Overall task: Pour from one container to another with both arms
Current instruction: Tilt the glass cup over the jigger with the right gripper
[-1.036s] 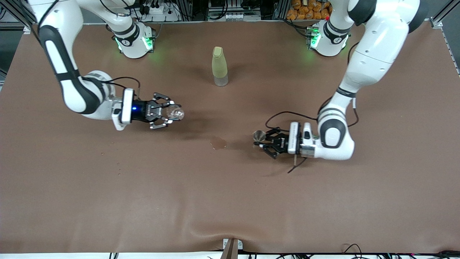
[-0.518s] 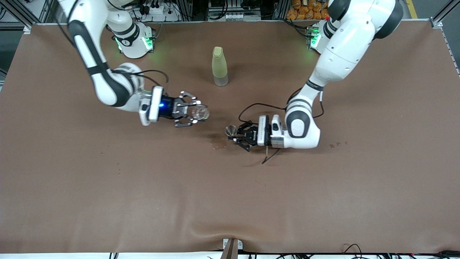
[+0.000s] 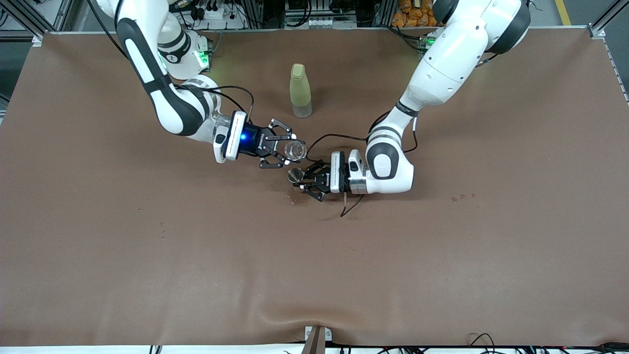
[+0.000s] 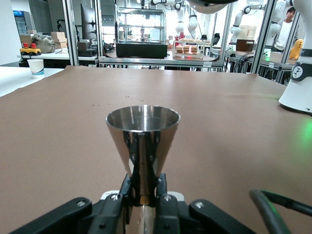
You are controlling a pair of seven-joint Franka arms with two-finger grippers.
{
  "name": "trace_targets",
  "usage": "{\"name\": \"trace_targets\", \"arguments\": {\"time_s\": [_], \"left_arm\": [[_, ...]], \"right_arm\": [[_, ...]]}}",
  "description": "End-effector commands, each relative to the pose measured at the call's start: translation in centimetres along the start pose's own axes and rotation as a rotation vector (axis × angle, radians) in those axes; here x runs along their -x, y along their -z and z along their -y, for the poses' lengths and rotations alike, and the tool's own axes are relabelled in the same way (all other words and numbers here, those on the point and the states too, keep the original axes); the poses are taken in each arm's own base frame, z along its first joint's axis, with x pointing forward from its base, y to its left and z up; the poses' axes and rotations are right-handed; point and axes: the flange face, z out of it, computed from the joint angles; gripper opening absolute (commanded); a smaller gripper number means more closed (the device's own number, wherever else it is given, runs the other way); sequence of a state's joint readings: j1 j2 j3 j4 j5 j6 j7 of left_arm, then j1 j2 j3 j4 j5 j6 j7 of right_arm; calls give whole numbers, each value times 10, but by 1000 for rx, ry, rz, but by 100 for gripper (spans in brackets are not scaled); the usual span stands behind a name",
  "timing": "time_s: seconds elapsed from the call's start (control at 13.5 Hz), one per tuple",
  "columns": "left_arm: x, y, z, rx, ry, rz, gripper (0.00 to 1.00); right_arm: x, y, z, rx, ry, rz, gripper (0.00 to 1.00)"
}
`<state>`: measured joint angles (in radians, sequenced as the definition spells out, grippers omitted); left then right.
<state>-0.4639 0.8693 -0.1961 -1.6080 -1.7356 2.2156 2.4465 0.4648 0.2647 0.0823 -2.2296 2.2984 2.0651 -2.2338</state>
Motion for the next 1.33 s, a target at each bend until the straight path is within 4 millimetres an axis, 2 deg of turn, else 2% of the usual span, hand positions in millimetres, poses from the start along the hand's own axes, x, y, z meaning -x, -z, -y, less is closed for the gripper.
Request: {"name": "trace_targets", "arguments": {"time_s": [0.0,0.22,0.52,1.04,1.26], "left_arm": [[-2,-4,8,-30,-6,-9,0],[-3,-2,10,-33,3,-10,0],[-2,-1,11,-36,8,-12,0],[-3,0,12,-39,28,-14,0],[-3,0,12,-39,30,-14,0]], "right_arm": [[10,-15,21,26,-103,-37,9],[18,-9,17,96,-158,10,9],[38,-6,7,134,-252,4,9],[48,-8,4,172,-363,-37,9],[50,-13,9,174,-448,-59,9]]}}
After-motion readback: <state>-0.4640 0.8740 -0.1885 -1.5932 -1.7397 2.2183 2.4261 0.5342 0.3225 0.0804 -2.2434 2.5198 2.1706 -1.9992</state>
